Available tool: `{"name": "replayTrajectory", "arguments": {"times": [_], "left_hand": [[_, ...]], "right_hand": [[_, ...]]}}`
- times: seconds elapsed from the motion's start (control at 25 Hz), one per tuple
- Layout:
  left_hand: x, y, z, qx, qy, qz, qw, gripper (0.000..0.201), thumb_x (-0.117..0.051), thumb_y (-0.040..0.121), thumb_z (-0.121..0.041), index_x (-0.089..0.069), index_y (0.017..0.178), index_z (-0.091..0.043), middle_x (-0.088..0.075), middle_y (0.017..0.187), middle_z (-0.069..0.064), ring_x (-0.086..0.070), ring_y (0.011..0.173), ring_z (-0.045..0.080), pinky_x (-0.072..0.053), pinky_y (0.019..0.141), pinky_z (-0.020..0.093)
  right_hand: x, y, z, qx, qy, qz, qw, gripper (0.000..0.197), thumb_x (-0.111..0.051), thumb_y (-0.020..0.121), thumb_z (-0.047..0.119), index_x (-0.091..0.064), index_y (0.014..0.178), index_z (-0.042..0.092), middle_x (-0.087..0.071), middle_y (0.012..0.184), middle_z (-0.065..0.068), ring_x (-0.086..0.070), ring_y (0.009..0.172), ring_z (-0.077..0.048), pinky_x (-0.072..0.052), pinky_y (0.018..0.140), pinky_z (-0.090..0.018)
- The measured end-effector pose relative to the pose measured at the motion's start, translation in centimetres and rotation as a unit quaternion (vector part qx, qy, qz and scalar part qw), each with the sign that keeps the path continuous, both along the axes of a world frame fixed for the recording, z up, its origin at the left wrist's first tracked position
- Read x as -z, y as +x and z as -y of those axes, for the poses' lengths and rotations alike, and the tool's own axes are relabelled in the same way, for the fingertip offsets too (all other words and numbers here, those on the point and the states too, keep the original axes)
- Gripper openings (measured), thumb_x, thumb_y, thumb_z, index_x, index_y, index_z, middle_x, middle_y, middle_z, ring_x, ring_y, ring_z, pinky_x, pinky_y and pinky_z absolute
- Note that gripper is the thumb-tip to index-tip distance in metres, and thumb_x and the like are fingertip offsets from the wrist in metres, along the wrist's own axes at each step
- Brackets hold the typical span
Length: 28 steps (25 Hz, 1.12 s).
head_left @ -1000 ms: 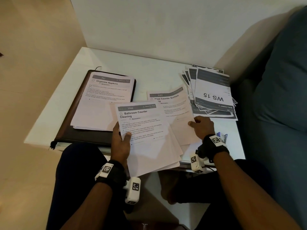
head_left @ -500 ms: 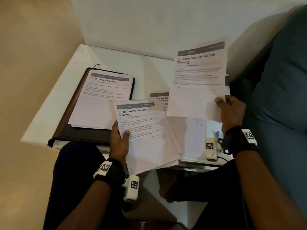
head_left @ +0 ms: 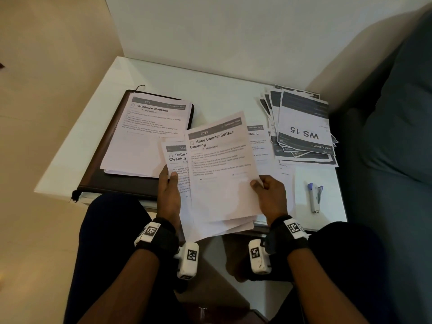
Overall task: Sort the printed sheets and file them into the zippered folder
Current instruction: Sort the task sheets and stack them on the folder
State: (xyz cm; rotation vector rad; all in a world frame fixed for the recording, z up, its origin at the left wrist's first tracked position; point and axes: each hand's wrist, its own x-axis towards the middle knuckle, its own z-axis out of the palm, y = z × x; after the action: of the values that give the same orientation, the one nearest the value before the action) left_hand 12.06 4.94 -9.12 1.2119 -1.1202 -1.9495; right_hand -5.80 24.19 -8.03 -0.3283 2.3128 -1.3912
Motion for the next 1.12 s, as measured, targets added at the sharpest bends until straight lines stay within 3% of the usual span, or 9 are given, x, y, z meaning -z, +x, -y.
{"name": "replayTrajectory", "arguments": {"times": [0.08, 0.2, 0.28, 0.4, 0.48, 0.6, 0.84, 0.96, 1.12], "left_hand": [[-0.1, 0.1, 0.1, 0.014, 0.001, -0.004, 1.0, 0.035, -0.05, 0.11, -0.018, -0.055, 0.143, -0.028, -0.073, 0.127, -0.005, -0.071, 0.115, 0.017, -0.058, 0.096, 0.038], [-0.2, 0.4, -0.1, 0.057, -0.046, 0.019, 0.997, 0.061, -0.057, 0.098, 0.009, -0.049, 0.148, -0.023, -0.069, 0.133, -0.006, -0.068, 0.117, 0.01, -0.06, 0.093, 0.029], [0.1, 0.5, -0.2, 0.06, -0.061, 0.03, 0.996, 0.07, -0.056, 0.094, 0.016, -0.047, 0.15, -0.024, -0.066, 0.137, -0.004, -0.066, 0.121, 0.011, -0.058, 0.098, 0.032], [0.2, 0.7, -0.1, 0.054, -0.072, 0.044, 0.995, 0.073, -0.054, 0.092, 0.016, -0.047, 0.15, -0.027, -0.064, 0.139, -0.005, -0.063, 0.125, 0.013, -0.056, 0.101, 0.034], [0.1, 0.8, -0.3, 0.054, -0.077, 0.046, 0.994, 0.074, -0.053, 0.09, 0.016, -0.048, 0.149, -0.029, -0.065, 0.138, -0.006, -0.064, 0.123, 0.013, -0.058, 0.096, 0.032], [-0.2, 0.8, -0.6, 0.052, -0.085, 0.054, 0.993, 0.072, -0.052, 0.091, 0.015, -0.048, 0.149, -0.028, -0.066, 0.132, -0.01, -0.065, 0.116, 0.009, -0.06, 0.08, 0.02], [-0.3, 0.9, -0.6, 0.057, -0.086, 0.06, 0.993, 0.071, -0.054, 0.092, 0.012, -0.047, 0.149, -0.031, -0.065, 0.135, -0.009, -0.065, 0.118, 0.013, -0.06, 0.082, 0.023], [-0.4, 1.0, -0.6, 0.06, -0.09, 0.059, 0.992, 0.072, -0.053, 0.092, 0.013, -0.047, 0.149, -0.031, -0.065, 0.134, -0.009, -0.066, 0.117, 0.012, -0.06, 0.08, 0.021], [-0.6, 1.0, -0.5, 0.057, -0.08, 0.07, 0.993, 0.074, -0.053, 0.093, 0.012, -0.046, 0.149, -0.035, -0.065, 0.131, -0.014, -0.065, 0.117, 0.012, -0.06, 0.084, 0.027]], "right_hand": [[0.3, 1.0, 0.3, -0.016, 0.007, 0.009, 1.0, 0.013, -0.066, 0.097, 0.023, -0.072, 0.108, 0.025, -0.076, 0.102, 0.007, -0.072, 0.094, -0.016, -0.06, 0.089, -0.045], [0.2, 2.0, 0.9, -0.069, 0.041, 0.023, 0.997, 0.01, -0.066, 0.098, 0.025, -0.07, 0.107, 0.026, -0.074, 0.102, 0.007, -0.071, 0.094, -0.015, -0.059, 0.091, -0.045], [-0.5, 1.5, 1.3, -0.072, 0.072, 0.011, 0.995, 0.012, -0.065, 0.098, 0.033, -0.069, 0.105, 0.024, -0.073, 0.101, 0.006, -0.07, 0.096, -0.018, -0.057, 0.092, -0.042], [-1.9, -2.4, 1.4, 0.005, 0.14, -0.062, 0.988, 0.037, -0.065, 0.095, 0.043, -0.066, 0.12, 0.016, -0.069, 0.116, -0.005, -0.064, 0.111, -0.025, -0.05, 0.097, -0.036], [-2.4, -5.3, 1.2, 0.01, 0.253, -0.088, 0.963, 0.064, -0.068, 0.091, 0.049, -0.053, 0.137, 0.008, -0.053, 0.135, -0.016, -0.048, 0.128, -0.035, -0.042, 0.102, -0.043], [-1.6, -7.3, 1.0, -0.043, 0.379, -0.074, 0.922, 0.093, -0.074, 0.081, 0.06, -0.037, 0.146, 0.005, -0.037, 0.143, -0.02, -0.034, 0.136, -0.04, -0.039, 0.105, -0.054], [0.1, -8.9, 1.2, -0.037, 0.364, -0.037, 0.93, 0.107, -0.084, 0.069, 0.062, -0.034, 0.144, 0.005, -0.043, 0.142, -0.021, -0.044, 0.133, -0.042, -0.042, 0.106, -0.058], [0.0, -8.9, 1.4, -0.011, 0.329, -0.033, 0.944, 0.1, -0.087, 0.066, 0.056, -0.037, 0.137, 0.007, -0.057, 0.134, -0.015, -0.054, 0.124, -0.04, -0.045, 0.102, -0.062], [-0.7, -8.1, 1.3, 0.002, 0.254, -0.079, 0.964, 0.052, -0.074, 0.088, 0.035, -0.053, 0.129, 0.01, -0.065, 0.126, -0.014, -0.06, 0.116, -0.037, -0.049, 0.099, -0.051]]}}
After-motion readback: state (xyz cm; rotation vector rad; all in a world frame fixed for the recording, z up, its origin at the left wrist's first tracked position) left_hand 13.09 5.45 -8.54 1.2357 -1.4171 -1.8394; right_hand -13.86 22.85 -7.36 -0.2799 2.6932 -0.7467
